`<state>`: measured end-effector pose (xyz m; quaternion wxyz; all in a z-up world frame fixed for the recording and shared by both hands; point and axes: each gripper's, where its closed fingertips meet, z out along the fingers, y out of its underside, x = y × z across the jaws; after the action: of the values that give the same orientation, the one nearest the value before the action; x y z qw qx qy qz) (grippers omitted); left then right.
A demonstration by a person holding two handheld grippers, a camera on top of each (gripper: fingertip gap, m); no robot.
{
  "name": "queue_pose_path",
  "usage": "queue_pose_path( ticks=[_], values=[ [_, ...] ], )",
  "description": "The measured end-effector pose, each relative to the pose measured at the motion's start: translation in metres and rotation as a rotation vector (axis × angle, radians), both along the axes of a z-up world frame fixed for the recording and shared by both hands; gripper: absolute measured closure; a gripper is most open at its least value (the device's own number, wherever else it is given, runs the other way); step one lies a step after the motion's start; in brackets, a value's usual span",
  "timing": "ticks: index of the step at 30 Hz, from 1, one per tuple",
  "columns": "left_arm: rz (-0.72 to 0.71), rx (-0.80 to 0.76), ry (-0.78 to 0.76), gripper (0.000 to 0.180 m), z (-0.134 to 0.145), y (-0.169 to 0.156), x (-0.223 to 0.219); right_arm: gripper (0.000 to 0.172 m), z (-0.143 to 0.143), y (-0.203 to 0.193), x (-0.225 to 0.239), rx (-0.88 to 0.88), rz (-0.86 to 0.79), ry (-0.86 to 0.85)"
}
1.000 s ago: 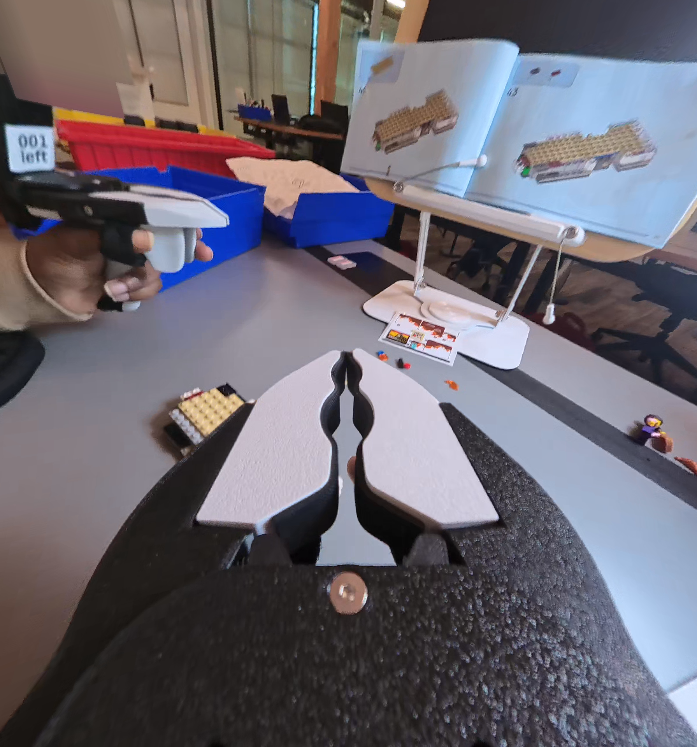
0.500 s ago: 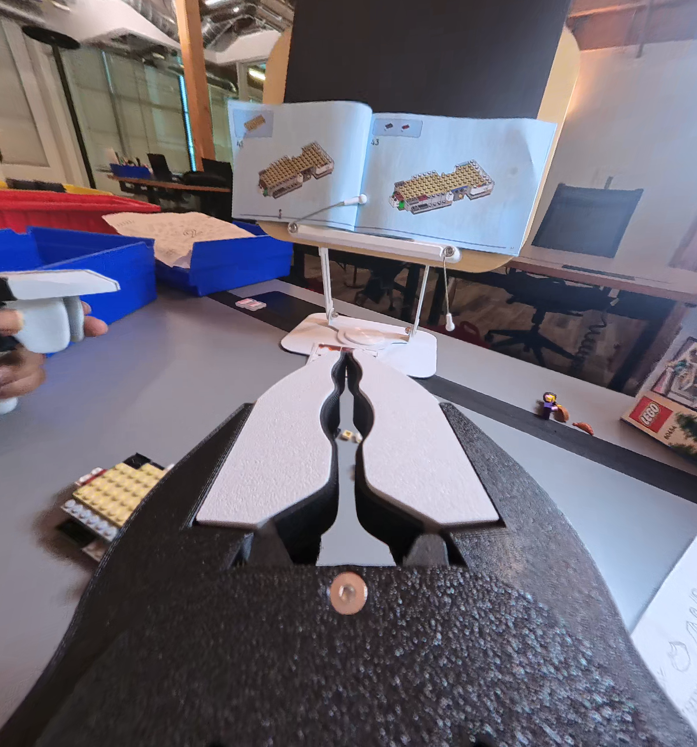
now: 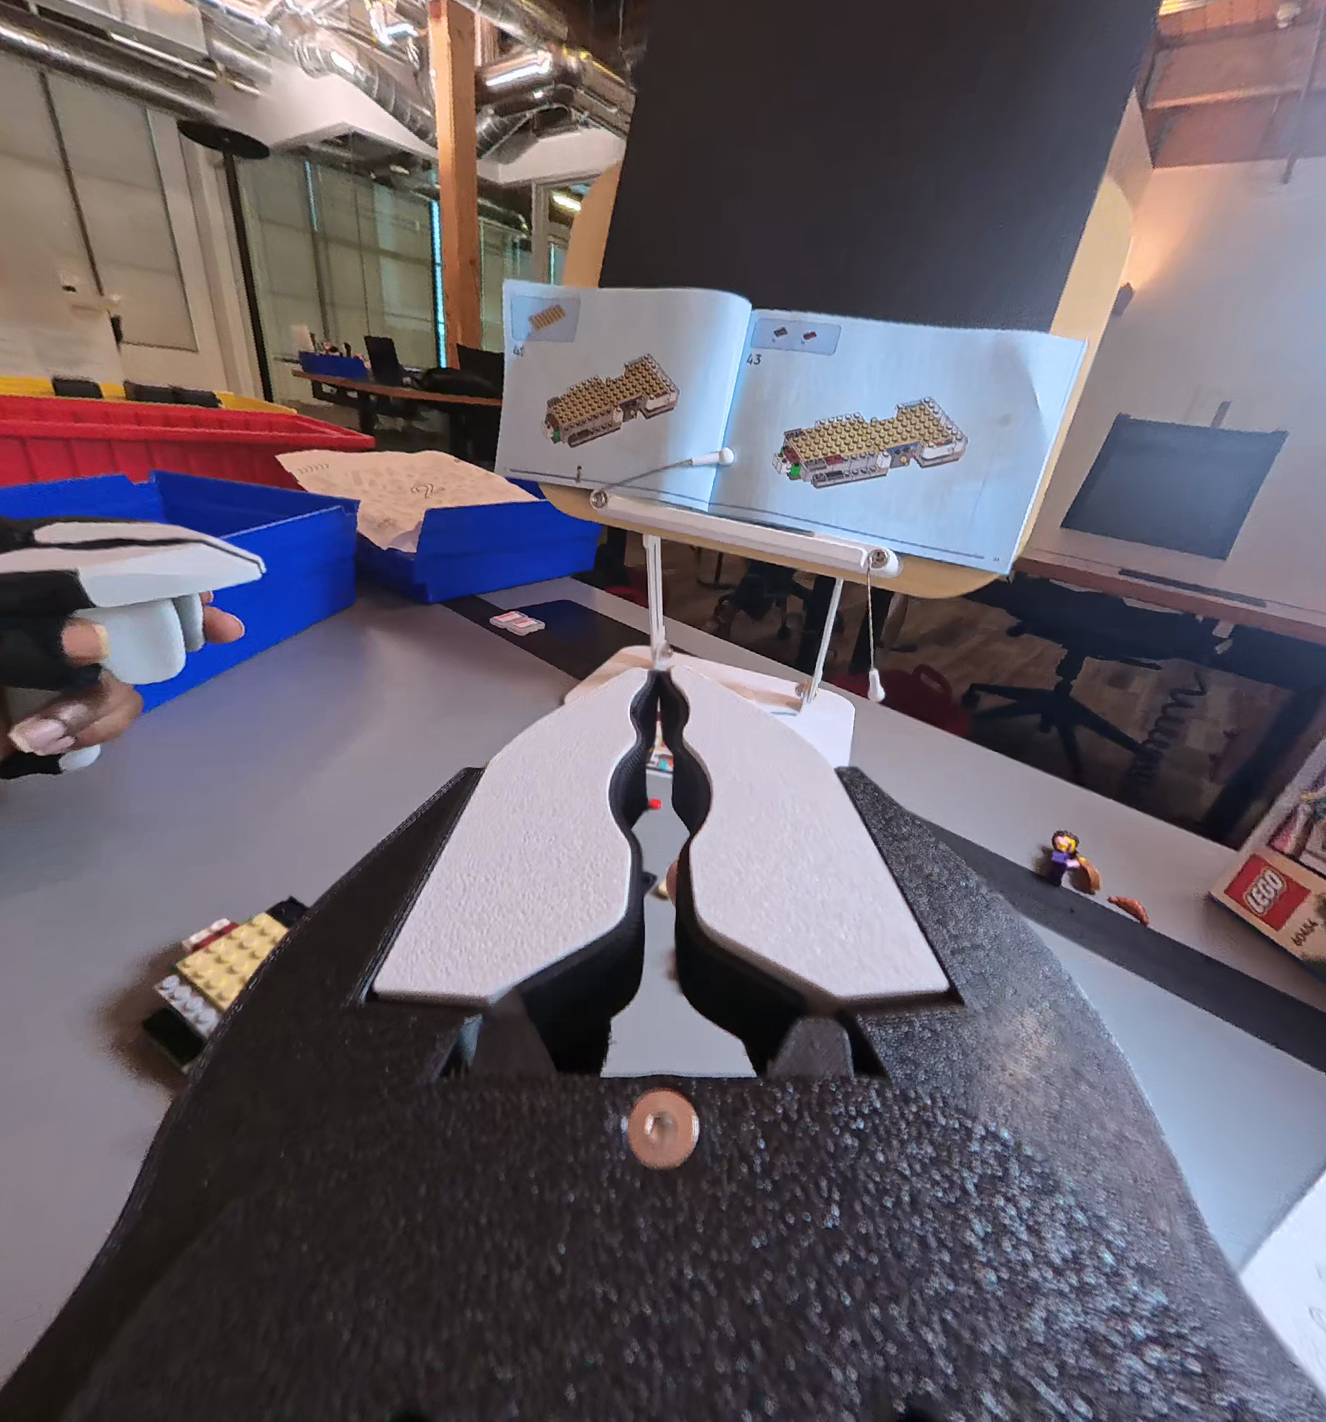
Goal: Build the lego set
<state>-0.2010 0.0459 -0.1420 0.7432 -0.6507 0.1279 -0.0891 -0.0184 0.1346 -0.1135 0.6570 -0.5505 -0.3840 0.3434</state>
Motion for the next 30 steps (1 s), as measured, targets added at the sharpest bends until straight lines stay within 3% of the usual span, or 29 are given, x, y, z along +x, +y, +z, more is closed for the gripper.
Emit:
queue_pose_path(
  ticks=[6, 14, 21, 30],
  values=[
    [0.016, -0.034, 0.029, 0.18, -0.005, -0.001, -0.004, 0.172, 0.037, 0.031, -0.049, 0.096, 0.022, -0.011],
    [-0.057, -0.093, -0.002, 0.18, -0.022, 0.004, -0.004, 0.172, 0.093, 0.104, -0.155, 0.159, 0.019, -0.019],
    [-0.099, -0.123, -0.029, 0.18, -0.027, 0.006, 0.001, 0.171, 0.105, 0.158, -0.211, 0.129, -0.004, -0.011],
    [-0.129, -0.175, -0.028, 0.18, -0.04, 0.011, 0.005, 0.172, 0.102, 0.176, -0.224, 0.126, -0.007, -0.031]
  ],
)
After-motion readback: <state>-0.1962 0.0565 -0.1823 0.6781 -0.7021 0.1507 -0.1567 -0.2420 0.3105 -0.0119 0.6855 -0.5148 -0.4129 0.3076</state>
